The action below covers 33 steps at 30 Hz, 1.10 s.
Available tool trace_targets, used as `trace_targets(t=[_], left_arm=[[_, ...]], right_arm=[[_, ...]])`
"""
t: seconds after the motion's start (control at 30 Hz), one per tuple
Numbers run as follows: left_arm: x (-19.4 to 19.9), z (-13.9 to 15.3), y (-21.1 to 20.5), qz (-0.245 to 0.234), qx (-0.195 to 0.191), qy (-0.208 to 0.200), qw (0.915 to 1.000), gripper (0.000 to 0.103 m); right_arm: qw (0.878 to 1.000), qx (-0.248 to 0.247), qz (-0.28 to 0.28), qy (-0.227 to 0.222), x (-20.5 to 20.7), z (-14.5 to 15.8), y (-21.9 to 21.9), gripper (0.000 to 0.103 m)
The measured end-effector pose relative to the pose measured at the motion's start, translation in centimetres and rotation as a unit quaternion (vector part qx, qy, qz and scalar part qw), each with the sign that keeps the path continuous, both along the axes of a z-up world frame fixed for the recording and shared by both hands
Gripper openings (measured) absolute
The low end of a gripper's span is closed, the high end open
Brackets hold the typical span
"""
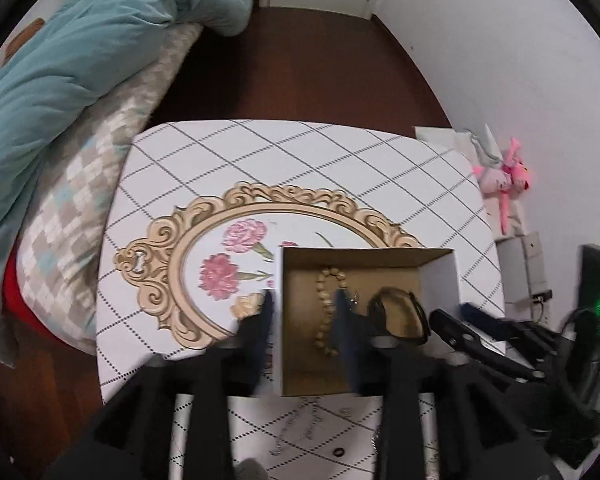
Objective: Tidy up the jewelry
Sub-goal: 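Carry the watch and bead bracelet into the white box and open both grippers, then lift both grippers out of the box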
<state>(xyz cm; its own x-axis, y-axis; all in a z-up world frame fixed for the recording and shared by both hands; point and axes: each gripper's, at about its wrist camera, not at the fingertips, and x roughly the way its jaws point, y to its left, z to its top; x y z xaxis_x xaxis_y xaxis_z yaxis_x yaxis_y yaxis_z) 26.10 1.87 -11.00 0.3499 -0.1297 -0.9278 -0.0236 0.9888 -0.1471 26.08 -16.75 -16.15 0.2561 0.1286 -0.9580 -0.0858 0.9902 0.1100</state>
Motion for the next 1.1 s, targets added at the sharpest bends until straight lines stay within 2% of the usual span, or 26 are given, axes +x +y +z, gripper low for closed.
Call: trace_targets(t=[0.03,0.1,0.13,0.17,0.2,0.23,0.27,0.3,0.4,0.57,0.7,0.83,1.1], left_arm=[[-0.3,0.0,0.2,0.003,0.011,-0.007,0.9999,0.063],[-1.0,-0.1,0.4,0.013,0.041,-0.024,0.9988,0.072],[-1.4,-0.3,0.4,0.013,0.052,-0.029,0.9982,0.072],[-1.7,-0.6,0.3,0.014,0.060,-0.032,0.9976,0.072],[-1.8,-0.9,0.4,0.015,0.065,-0.035,0.9972,0.076],[-2.1,-1.2,0.4,0.017,0.070,-0.038,0.9967,0.091],[-2.4,-1.5,0.4,0.018,0.073,-0.041,0.9963,0.100],[-2.7,-2.0,0.3,0.017,0.073,-0.044,0.9962,0.103],[-3.4,-3.0,0.0,0.016,0.082,-0.035,0.9958,0.103],[-4.5,-3.7,-0.3,0.022,0.085,-0.037,0.9954,0.103],[-5.4,-3.1,-0.8,0.022,0.094,-0.051,0.9940,0.103],[-6.4,-1.7,-1.0,0.024,0.090,-0.068,0.9934,0.103],[-9.4,2.0,-1.4,0.022,0.086,-0.111,0.9898,0.103]], right_arm=[[1.000,-0.003,-0.002,-0.011,-0.3,0.4,-0.2,0.051],[1.000,-0.013,-0.006,-0.025,-0.9,1.1,-0.5,0.058],[0.999,-0.019,-0.007,-0.029,-1.2,1.3,-0.5,0.064],[0.999,-0.030,-0.010,-0.033,-1.6,1.4,-0.7,0.077],[0.998,-0.041,-0.012,-0.035,-2.0,1.4,-0.8,0.084],[0.998,-0.052,-0.012,-0.037,-2.4,1.4,-0.9,0.093],[0.997,-0.065,-0.013,-0.039,-2.6,1.3,-1.1,0.095],[0.996,-0.076,-0.013,-0.041,-3.0,1.2,-1.1,0.096],[0.996,-0.084,-0.011,-0.040,-3.9,0.6,-1.3,0.103],[0.994,-0.098,-0.019,-0.048,-5.0,0.0,-1.8,0.103],[0.993,-0.104,-0.023,-0.058,-5.7,0.3,-2.1,0.103],[0.992,-0.100,-0.031,-0.072,-6.8,1.7,-2.3,0.103],[0.986,-0.096,-0.044,-0.131,-10.3,6.8,-2.8,0.103]])
